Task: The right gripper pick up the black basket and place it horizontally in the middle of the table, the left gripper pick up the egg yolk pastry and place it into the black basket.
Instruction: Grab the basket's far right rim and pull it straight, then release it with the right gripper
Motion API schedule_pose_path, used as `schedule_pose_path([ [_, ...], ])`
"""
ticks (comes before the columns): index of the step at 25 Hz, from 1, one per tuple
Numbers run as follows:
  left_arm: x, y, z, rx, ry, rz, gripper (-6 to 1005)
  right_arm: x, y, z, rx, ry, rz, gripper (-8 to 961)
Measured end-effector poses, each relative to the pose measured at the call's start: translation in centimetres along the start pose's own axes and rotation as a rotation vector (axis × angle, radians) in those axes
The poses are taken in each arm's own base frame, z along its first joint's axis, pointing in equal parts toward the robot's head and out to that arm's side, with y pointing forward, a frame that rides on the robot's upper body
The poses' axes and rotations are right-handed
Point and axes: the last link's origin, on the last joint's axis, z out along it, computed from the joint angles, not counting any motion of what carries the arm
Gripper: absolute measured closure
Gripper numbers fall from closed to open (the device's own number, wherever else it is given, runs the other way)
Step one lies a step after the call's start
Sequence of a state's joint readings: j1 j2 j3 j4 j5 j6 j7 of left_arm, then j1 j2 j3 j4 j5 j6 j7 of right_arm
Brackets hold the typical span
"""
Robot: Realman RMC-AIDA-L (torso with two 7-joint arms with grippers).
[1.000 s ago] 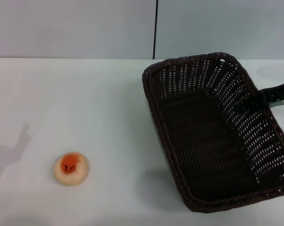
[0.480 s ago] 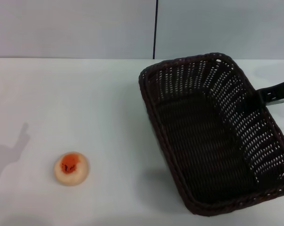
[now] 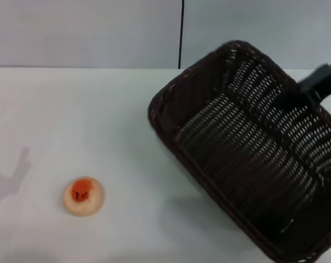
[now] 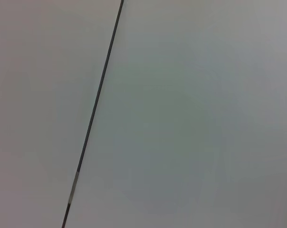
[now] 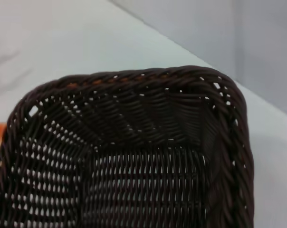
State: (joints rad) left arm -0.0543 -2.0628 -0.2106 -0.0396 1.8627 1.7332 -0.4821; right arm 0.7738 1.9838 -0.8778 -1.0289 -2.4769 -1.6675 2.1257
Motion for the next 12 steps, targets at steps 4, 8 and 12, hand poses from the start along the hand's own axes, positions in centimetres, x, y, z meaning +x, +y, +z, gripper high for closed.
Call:
schedule_pose_path([
  [4, 0.2, 0.1, -0.6, -0.004, 0.007, 0.001, 183, -2.3, 1.1, -0.6, -0.069, -0.012, -0.185, 806],
  [8, 0.5, 0.5, -2.1, -0.014, 0.015, 0.002, 184, -3.8, 2.3, 0.2, -0.133, -0.003, -0.346, 807],
  [12, 0.5, 0.8, -2.9, -0.015, 0.007, -0.002, 185, -4.7, 3.7, 1.8, -0.179, 0.034, -0.502, 808],
])
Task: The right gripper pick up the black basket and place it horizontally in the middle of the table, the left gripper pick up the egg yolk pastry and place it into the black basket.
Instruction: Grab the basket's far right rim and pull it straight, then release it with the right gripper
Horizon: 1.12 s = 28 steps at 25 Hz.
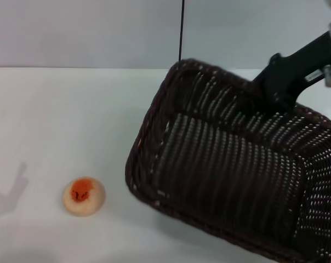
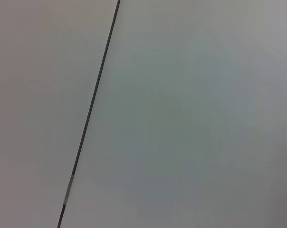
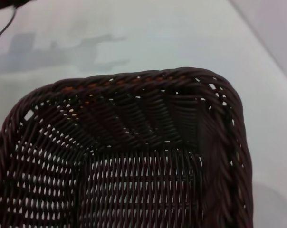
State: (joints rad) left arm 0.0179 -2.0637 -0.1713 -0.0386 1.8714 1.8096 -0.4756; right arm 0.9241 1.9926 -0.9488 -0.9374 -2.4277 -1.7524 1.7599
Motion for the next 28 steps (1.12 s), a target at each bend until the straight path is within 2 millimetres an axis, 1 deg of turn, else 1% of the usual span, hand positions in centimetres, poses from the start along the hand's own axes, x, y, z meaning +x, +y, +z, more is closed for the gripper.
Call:
schedule_pose_path([
  [1, 0.0, 0.1, -0.1, 0.0, -0.001, -0.001, 185, 0.0, 0.0, 0.0, 0.0, 0.0, 0.0, 808],
  [4, 0.0, 0.3, -0.5, 0.002, 0.001, -0.01, 186, -0.8, 0.8, 1.2, -0.073, 0.075, -0.1, 809],
  [9, -0.2, 0.7, -0.6, -0.012, -0.007, -0.022, 187, -1.5, 0.8, 1.8, -0.123, 0.111, -0.131, 809],
  [12, -0.2, 0.8, -0.6, -0.016, -0.007, -0.024, 187, -1.7, 0.6, 2.1, -0.107, 0.099, -0.141, 809],
  [14, -0.3, 0.9, -0.6, -0.016, -0.007, -0.026, 188, -1.8, 0.6, 3.0, -0.086, 0.075, -0.15, 809],
  [15, -0.3, 0.9, -0.5, -0.016, -0.006, -0.029, 188, -1.8, 0.6, 3.0, -0.086, 0.075, -0.15, 809],
  [19, -0.3, 1.0, -0.5, -0.014, -0.004, -0.037, 189, -1.8, 0.7, 4.5, -0.07, 0.051, -0.161, 809],
  [24, -0.4, 1.0, -0.2, -0.018, -0.005, -0.037, 190, -2.1, 0.6, 5.8, -0.045, 0.033, -0.159, 808],
  [28, -0.4, 1.0, -0.1, -0.019, -0.006, -0.036, 190, -2.1, 0.5, 6.2, -0.034, 0.026, -0.154, 808],
])
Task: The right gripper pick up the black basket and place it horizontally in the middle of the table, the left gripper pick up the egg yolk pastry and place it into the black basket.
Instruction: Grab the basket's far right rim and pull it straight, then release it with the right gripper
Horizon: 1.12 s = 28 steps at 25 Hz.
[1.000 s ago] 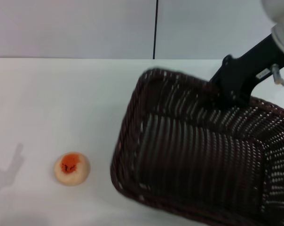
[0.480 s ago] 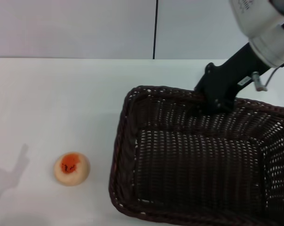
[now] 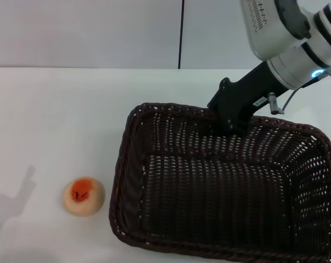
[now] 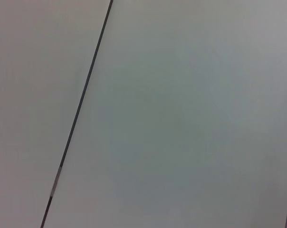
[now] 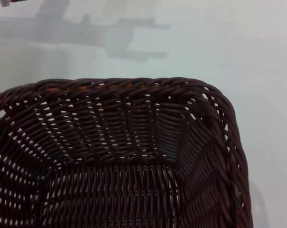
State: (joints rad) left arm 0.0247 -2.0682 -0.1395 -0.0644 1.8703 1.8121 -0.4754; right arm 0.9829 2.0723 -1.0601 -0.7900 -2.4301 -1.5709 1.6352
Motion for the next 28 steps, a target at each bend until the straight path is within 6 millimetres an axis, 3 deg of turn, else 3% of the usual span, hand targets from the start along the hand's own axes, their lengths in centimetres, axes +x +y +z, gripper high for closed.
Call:
schedule_pose_path([
  [21, 0.1, -0.2, 1.2, -0.012, 0.015, 0.005, 195, -0.2, -0.4, 0.9, 0.054, -0.029, -0.035, 749],
  [26, 0.1, -0.2, 1.3, -0.013, 0.015, 0.005, 196, -0.3, -0.4, 0.9, 0.053, -0.042, -0.044, 562],
  [28, 0.1, -0.2, 1.3, -0.014, 0.016, 0.006, 196, -0.3, -0.3, 0.9, 0.051, -0.049, -0.044, 431],
])
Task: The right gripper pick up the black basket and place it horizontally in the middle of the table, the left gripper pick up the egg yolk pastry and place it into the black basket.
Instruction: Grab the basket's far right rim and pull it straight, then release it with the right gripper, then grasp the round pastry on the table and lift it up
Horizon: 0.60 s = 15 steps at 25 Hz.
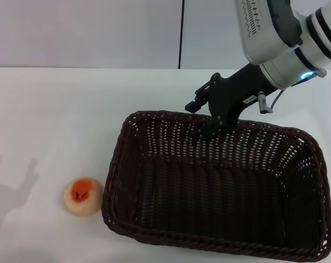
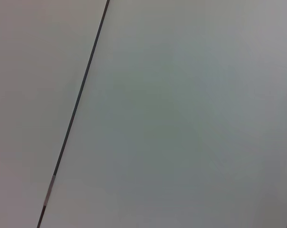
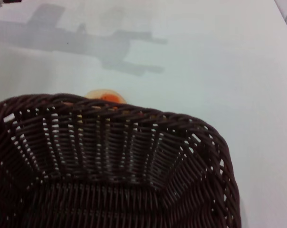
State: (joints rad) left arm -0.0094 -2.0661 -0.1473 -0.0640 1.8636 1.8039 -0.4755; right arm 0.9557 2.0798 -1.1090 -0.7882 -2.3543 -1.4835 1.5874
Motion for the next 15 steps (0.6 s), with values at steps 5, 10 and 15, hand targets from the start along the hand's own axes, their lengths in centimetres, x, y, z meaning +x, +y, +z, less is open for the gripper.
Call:
schedule_pose_path([
  [5, 0.1, -0.1, 0.3, -0.009, 0.002, 0.006, 197, 0.0, 0.6, -0.8, -0.004, -0.046, -0.006, 365],
  [10, 0.3, -0.5, 0.6, -0.021, 0.0, 0.018, 198, 0.6, 1.8, -3.0, 0.025, -0.147, 0.006, 365],
  [15, 1.0, -1.6, 1.4, -0.085, -0.024, 0.012, 199, 2.4, 4.3, -7.4, 0.162, -0.334, 0.061, 365],
])
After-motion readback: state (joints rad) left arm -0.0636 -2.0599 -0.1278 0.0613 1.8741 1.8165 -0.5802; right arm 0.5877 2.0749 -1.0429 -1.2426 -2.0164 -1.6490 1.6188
